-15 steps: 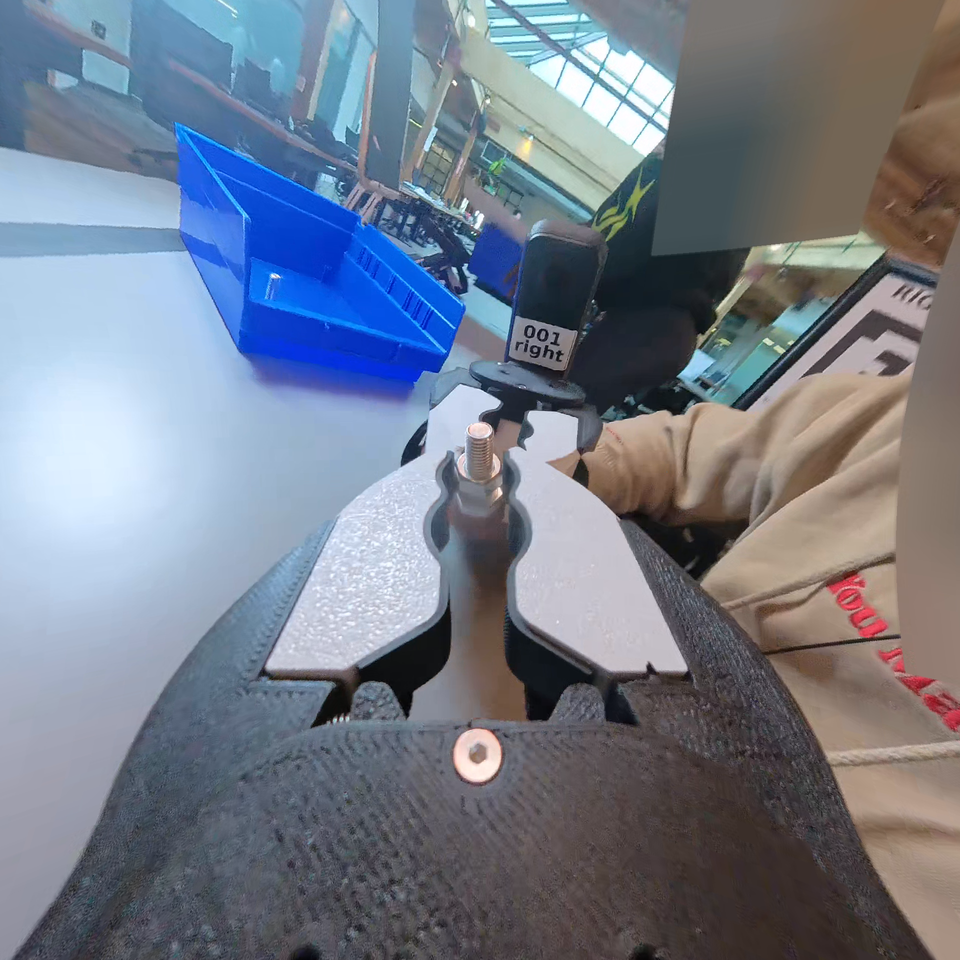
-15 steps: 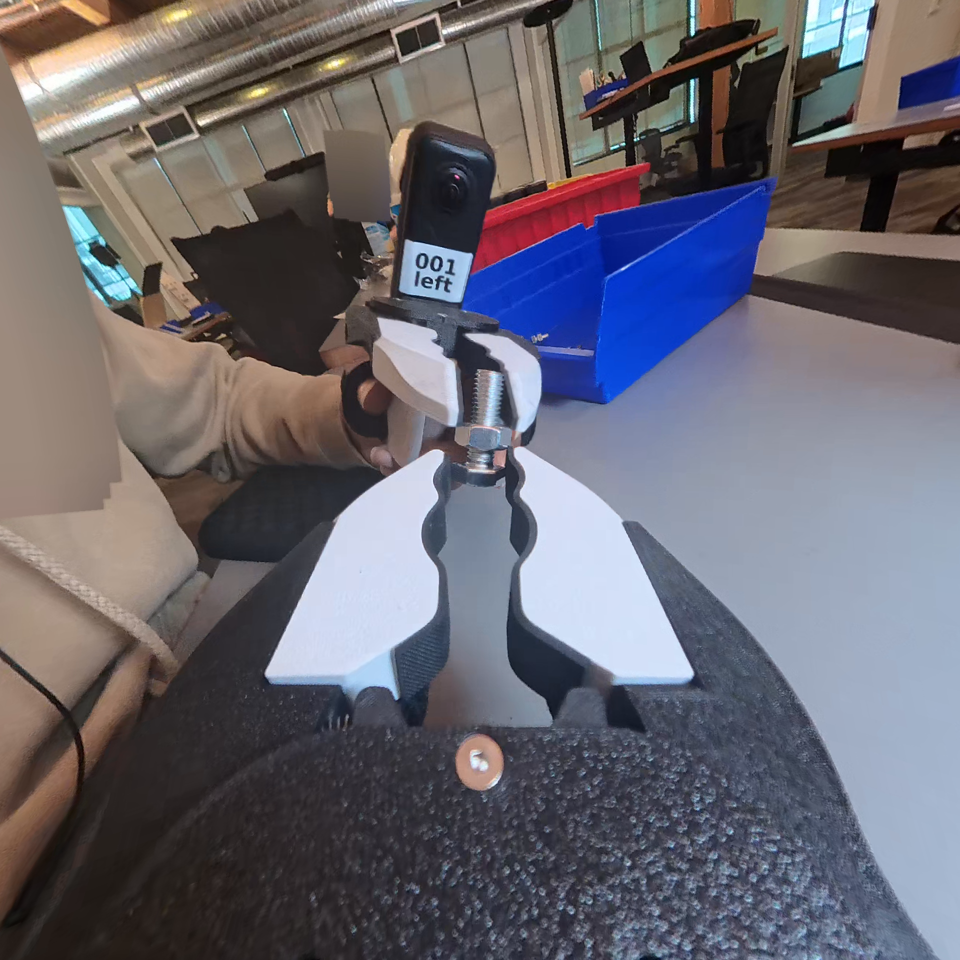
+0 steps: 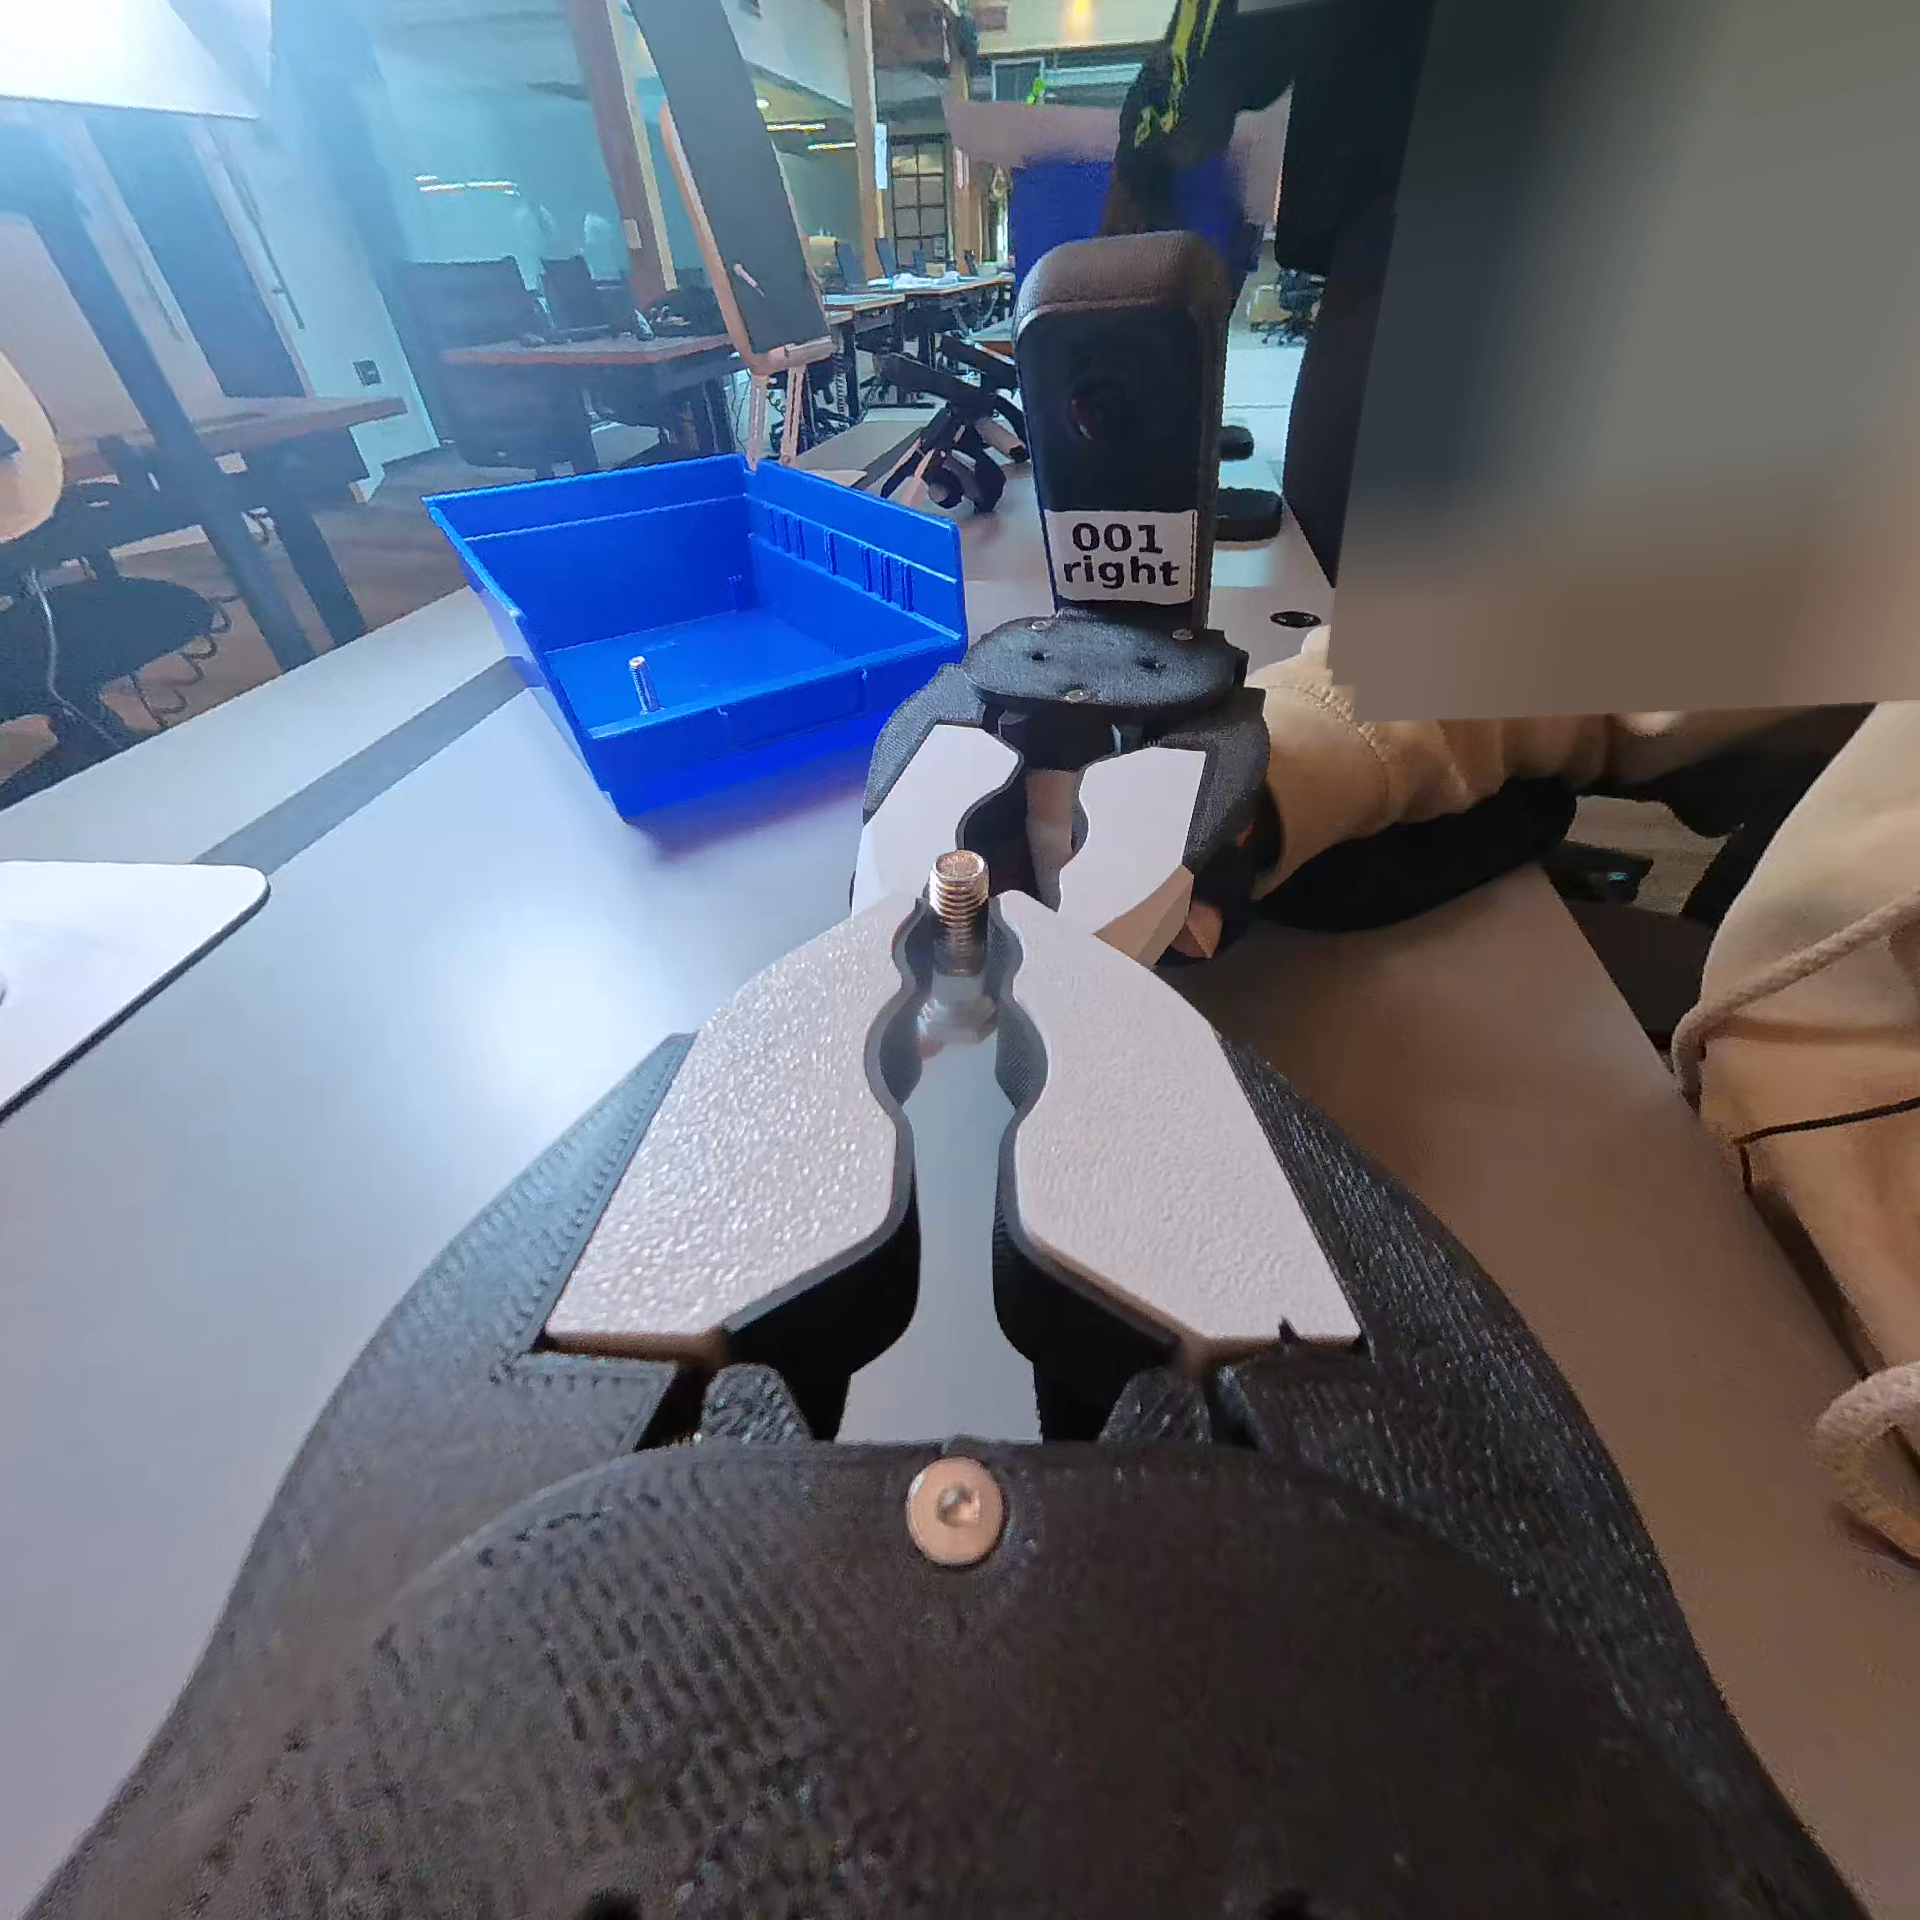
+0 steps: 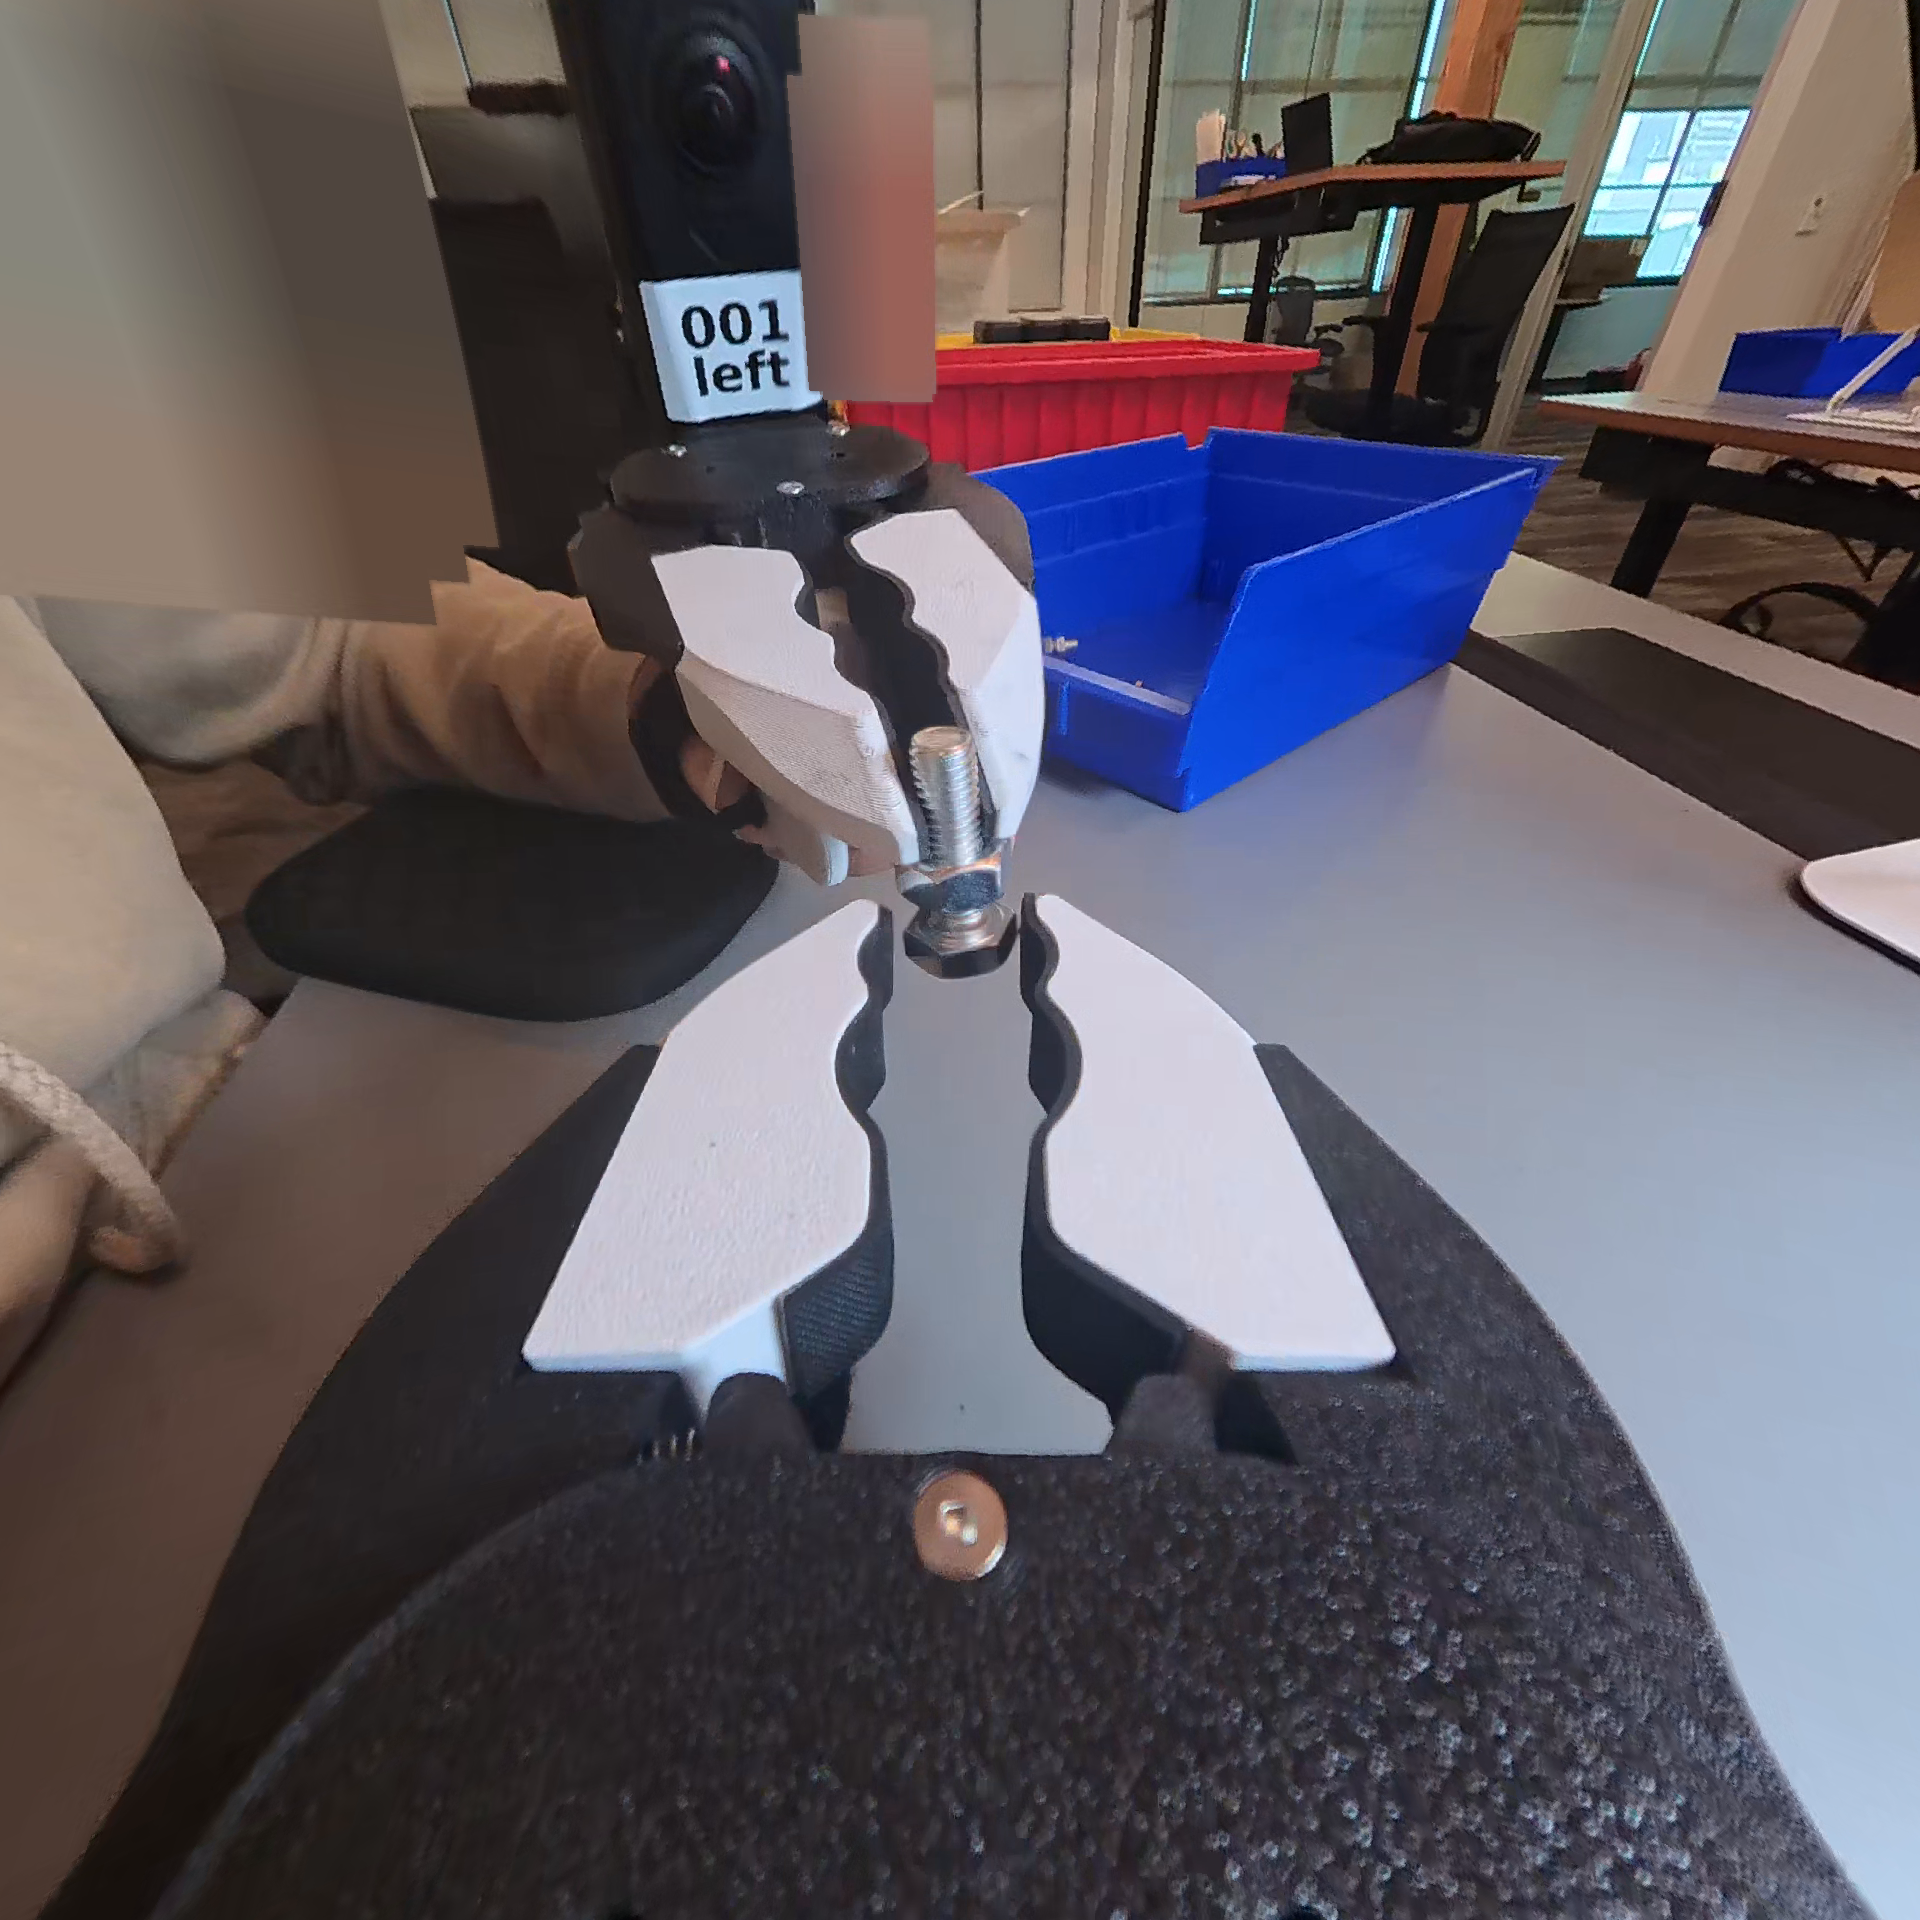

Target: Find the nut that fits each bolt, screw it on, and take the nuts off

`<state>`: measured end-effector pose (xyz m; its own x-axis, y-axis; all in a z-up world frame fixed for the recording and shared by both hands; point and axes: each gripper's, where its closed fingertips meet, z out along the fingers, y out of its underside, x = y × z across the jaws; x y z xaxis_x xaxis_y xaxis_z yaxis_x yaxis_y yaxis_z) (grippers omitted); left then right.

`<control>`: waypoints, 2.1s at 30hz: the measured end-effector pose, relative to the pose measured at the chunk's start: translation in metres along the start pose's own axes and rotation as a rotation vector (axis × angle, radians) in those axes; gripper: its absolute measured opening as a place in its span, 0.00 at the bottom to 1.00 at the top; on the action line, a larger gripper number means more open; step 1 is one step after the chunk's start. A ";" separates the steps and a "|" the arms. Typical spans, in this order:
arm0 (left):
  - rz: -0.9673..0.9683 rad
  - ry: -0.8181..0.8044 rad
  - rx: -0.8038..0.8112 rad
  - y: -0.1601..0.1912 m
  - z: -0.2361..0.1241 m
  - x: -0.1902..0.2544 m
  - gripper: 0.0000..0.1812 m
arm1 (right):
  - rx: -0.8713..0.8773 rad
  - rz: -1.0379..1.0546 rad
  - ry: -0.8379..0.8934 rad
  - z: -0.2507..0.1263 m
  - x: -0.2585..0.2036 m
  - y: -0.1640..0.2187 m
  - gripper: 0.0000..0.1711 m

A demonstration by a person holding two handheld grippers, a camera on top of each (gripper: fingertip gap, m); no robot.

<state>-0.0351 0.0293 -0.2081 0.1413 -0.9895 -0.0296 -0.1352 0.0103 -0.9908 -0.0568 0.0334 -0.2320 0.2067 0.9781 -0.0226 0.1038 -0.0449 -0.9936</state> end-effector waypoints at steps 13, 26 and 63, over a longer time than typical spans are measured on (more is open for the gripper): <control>0.002 0.014 -0.024 0.005 -0.001 0.000 0.05 | -0.050 -0.091 0.035 0.001 0.001 0.006 0.12; -0.092 -0.058 -0.019 0.004 0.001 -0.010 0.05 | -0.051 -0.074 0.119 0.003 0.010 0.005 0.12; -0.277 -0.463 -1.152 0.100 -0.272 -0.183 0.09 | -0.085 0.006 0.209 -0.024 0.035 0.004 0.11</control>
<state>-0.3412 0.1719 -0.2661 0.5977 -0.7935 -0.1148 -0.7841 -0.5486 -0.2901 -0.0258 0.0622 -0.2344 0.4041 0.9147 0.0034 0.1817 -0.0767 -0.9804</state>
